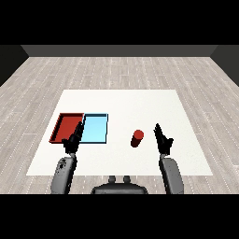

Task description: Pick the red can and put it in the red box

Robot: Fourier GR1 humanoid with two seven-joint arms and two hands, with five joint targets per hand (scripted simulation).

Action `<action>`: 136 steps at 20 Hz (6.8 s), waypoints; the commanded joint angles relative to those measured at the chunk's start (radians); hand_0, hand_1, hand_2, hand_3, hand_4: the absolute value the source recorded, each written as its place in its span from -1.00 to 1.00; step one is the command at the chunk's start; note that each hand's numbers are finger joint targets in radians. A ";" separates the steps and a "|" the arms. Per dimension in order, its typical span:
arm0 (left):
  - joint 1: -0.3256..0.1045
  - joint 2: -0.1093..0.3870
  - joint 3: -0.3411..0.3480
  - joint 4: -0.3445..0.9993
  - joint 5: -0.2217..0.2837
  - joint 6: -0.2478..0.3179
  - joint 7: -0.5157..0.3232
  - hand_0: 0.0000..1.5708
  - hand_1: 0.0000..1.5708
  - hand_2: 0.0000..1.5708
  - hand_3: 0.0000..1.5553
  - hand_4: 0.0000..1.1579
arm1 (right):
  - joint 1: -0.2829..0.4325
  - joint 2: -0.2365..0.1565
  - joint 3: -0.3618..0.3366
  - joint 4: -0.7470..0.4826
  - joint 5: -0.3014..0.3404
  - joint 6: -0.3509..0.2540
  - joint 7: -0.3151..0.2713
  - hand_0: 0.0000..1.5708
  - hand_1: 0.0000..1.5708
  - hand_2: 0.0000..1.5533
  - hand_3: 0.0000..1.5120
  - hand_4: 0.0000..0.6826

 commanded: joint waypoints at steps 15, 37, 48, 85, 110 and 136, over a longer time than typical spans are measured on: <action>0.021 -0.060 0.062 -0.032 0.013 0.010 -0.337 -1.00 -1.00 -1.00 -1.00 -1.00 | 0.175 -0.037 -0.021 -0.237 -0.126 0.205 -0.249 -1.00 -1.00 -1.00 -1.00 -1.00; 0.030 -0.076 0.051 -0.011 0.000 0.007 -0.385 -1.00 -1.00 -1.00 -1.00 -1.00 | 0.024 0.002 -0.070 -0.038 -0.131 0.203 -0.252 -1.00 -1.00 -1.00 -1.00 -1.00; -0.026 -0.040 0.103 0.000 0.057 -0.027 -0.347 -1.00 -1.00 -1.00 -1.00 -1.00 | -0.135 0.035 -0.093 0.243 -0.144 0.193 -0.326 -1.00 -1.00 -1.00 -1.00 -1.00; 0.033 -0.054 0.085 -0.079 0.058 -0.026 -0.321 -1.00 -1.00 -1.00 -1.00 -1.00 | -0.260 0.050 0.110 0.521 -0.284 0.021 -0.501 -1.00 -1.00 -1.00 -1.00 -1.00; 0.038 -0.073 0.078 -0.044 0.040 -0.008 -0.345 -1.00 -1.00 -1.00 -1.00 -1.00 | -0.301 0.050 0.070 0.540 -0.288 0.028 -0.398 -1.00 -1.00 -1.00 -1.00 -1.00; -0.002 -0.087 0.001 -0.042 -0.048 0.020 -0.297 -1.00 -1.00 -1.00 -1.00 -1.00 | -0.266 0.034 0.166 0.272 -0.144 -0.141 -0.363 0.83 0.83 0.85 0.86 0.90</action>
